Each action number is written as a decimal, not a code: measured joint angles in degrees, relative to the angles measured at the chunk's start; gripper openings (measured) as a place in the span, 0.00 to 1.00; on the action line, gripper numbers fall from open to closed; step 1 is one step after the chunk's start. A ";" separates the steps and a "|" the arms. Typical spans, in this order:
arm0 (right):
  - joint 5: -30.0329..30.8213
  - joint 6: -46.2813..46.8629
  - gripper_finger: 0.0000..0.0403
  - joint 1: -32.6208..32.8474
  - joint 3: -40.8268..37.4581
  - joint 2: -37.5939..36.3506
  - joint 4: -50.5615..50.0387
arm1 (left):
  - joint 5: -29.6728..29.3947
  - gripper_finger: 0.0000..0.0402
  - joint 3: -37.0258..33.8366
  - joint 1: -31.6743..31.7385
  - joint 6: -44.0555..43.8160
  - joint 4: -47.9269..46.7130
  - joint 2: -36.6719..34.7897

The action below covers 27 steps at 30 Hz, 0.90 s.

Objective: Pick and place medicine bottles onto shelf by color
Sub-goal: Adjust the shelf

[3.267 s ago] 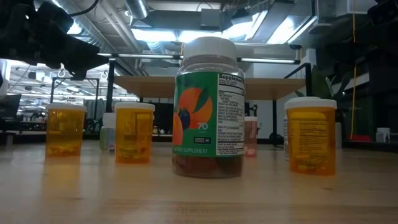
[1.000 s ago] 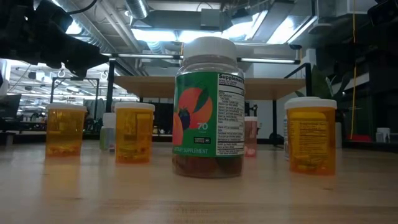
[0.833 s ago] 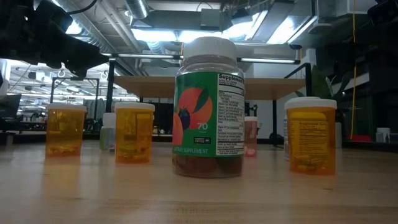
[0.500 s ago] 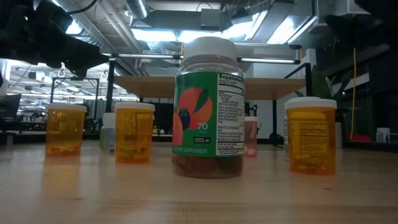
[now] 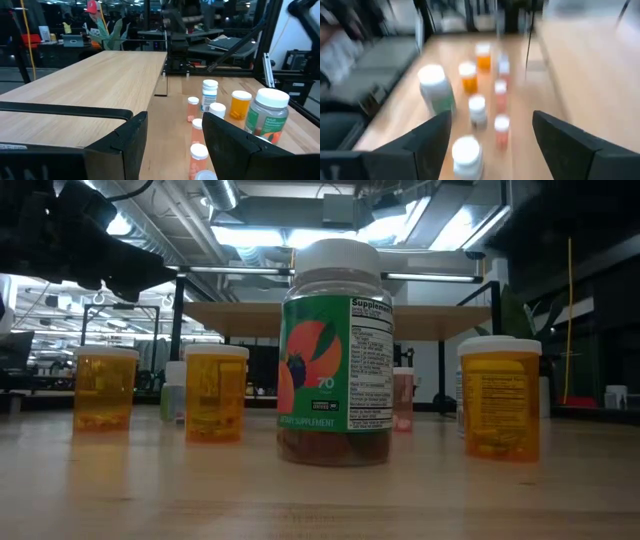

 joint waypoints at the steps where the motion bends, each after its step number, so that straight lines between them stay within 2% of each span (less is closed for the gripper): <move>1: 0.00 1.02 0.70 0.19 1.36 3.66 -1.77 | 0.00 0.46 0.00 0.00 0.00 0.00 0.00; 6: -0.08 2.55 0.70 2.15 7.42 18.10 -6.88 | 0.00 0.46 -0.01 0.00 -0.04 -0.01 -0.01; 9: -3.18 2.40 0.70 3.47 11.22 24.06 -8.62 | 0.00 0.46 0.00 0.00 -0.09 -0.02 -0.02; 12: -3.21 1.78 0.70 4.85 15.13 27.88 -10.28 | 0.02 0.46 0.00 0.00 -0.10 -0.28 -0.02; 14: -2.77 0.36 0.70 5.63 17.27 29.59 -12.32 | 0.02 0.46 0.00 0.00 -0.09 -0.34 -0.02; 19: 3.22 -0.24 0.70 7.31 21.96 31.72 -18.11 | 0.02 0.46 -0.02 0.00 -0.11 -0.68 -0.02; 25: 6.40 0.63 0.70 8.58 23.99 31.82 -18.00 | -0.07 0.46 0.00 0.00 -0.11 -0.76 -0.02; 27: 9.46 0.17 0.70 8.66 23.99 32.13 -18.03 | -0.14 0.46 0.00 -0.01 -0.10 -0.75 -0.01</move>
